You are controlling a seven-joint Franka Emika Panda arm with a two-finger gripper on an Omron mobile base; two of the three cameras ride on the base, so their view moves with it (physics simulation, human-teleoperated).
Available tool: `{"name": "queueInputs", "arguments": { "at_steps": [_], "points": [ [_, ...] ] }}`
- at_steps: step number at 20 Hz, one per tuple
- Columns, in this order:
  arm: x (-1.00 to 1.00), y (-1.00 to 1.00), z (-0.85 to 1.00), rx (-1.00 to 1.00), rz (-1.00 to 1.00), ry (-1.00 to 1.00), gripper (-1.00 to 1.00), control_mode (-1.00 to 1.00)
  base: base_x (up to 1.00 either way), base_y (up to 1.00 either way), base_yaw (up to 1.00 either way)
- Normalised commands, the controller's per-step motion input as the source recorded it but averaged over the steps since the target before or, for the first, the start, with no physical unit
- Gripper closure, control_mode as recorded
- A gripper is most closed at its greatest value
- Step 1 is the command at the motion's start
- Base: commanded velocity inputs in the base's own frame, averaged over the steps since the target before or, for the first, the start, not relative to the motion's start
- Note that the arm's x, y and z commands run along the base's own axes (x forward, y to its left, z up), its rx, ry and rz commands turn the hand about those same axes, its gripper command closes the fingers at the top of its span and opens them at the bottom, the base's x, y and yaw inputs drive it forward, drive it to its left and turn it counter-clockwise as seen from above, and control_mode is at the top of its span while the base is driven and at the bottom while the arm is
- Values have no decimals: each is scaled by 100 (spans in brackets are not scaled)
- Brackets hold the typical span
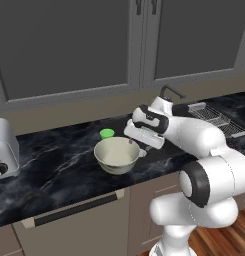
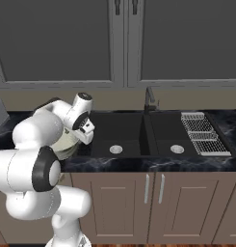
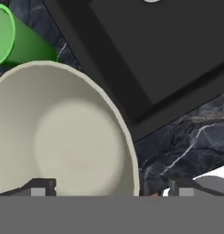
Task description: Pick the cup and bowl from the counter and place them on the counter next to the sink.
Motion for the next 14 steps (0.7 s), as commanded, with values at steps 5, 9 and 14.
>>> {"name": "queueInputs", "arguments": {
  "at_steps": [5,9,14],
  "points": [
    [-23,-15,41,-5,4,0,-100,-100,0,0,0],
    [-45,-19,12,-6,10,0,-100,-100,0,0,0],
    [-45,-3,8,-6,21,0,-100,-100,0,0,0]
  ]
}}
